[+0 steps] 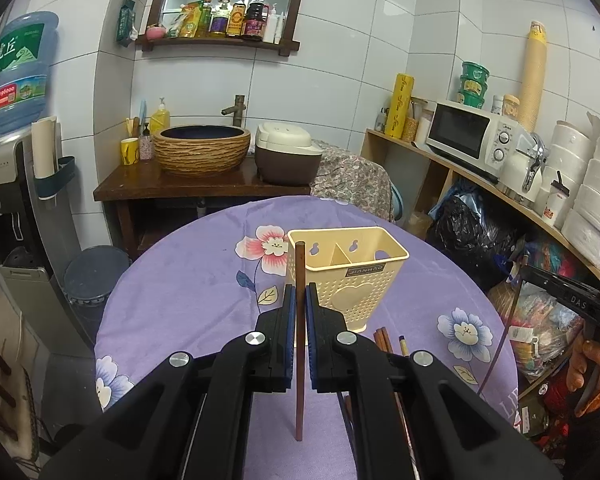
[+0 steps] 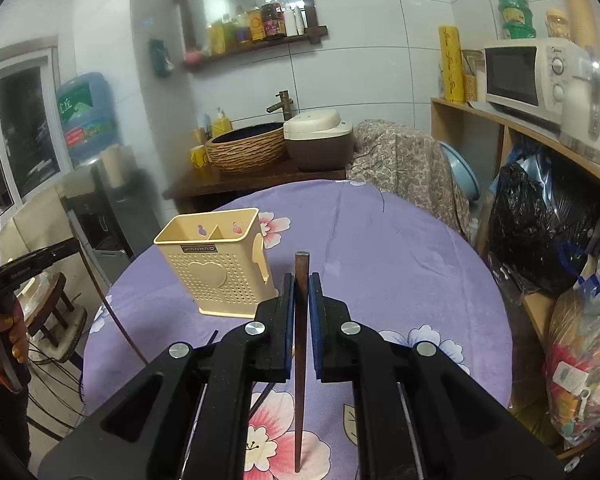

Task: Organize utensils
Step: 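Lower both chopsticks into the beige holder and open both tools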

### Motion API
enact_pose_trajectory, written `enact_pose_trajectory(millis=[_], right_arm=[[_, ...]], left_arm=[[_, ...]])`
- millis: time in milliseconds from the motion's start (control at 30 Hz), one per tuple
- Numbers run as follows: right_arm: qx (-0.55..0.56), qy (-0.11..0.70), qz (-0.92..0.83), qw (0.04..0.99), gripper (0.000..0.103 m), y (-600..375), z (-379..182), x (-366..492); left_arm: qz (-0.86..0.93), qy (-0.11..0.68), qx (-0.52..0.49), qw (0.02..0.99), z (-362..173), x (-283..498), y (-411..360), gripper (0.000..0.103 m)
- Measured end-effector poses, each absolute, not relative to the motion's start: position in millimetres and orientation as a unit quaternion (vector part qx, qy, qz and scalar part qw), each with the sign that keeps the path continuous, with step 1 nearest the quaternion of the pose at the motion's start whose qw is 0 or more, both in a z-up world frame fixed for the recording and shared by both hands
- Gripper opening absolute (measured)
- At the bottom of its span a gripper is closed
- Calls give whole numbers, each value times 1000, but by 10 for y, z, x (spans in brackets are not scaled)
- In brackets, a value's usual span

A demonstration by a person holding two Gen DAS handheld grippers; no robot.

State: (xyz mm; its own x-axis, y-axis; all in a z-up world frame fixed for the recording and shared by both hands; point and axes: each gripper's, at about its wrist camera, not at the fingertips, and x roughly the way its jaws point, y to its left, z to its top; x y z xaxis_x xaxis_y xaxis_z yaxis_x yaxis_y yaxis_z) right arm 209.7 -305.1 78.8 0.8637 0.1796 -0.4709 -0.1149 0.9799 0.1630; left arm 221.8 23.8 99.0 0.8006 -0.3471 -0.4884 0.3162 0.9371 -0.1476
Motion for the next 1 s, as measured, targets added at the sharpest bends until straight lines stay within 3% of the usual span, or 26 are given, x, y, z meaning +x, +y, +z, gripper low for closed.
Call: enact_pose_trajectory(millis=[300, 700, 867, 1000], right_arm=[[60, 216, 74, 972, 8, -3080, 1125, 2092], [105, 85, 112, 985, 8, -2682, 2539, 2636], [89, 77, 95, 989, 8, -2437, 2458, 2936], [76, 112, 89, 987, 8, -2290, 2013, 3156]], left_arm=[[-173, 233, -23, 957, 1326, 2184, 306, 6], [-180, 125, -58, 974, 2530, 2557, 18, 6], [-156, 125, -58, 978, 2368, 2890, -174, 6], [-150, 162, -57, 974, 1897, 3083, -271, 6]])
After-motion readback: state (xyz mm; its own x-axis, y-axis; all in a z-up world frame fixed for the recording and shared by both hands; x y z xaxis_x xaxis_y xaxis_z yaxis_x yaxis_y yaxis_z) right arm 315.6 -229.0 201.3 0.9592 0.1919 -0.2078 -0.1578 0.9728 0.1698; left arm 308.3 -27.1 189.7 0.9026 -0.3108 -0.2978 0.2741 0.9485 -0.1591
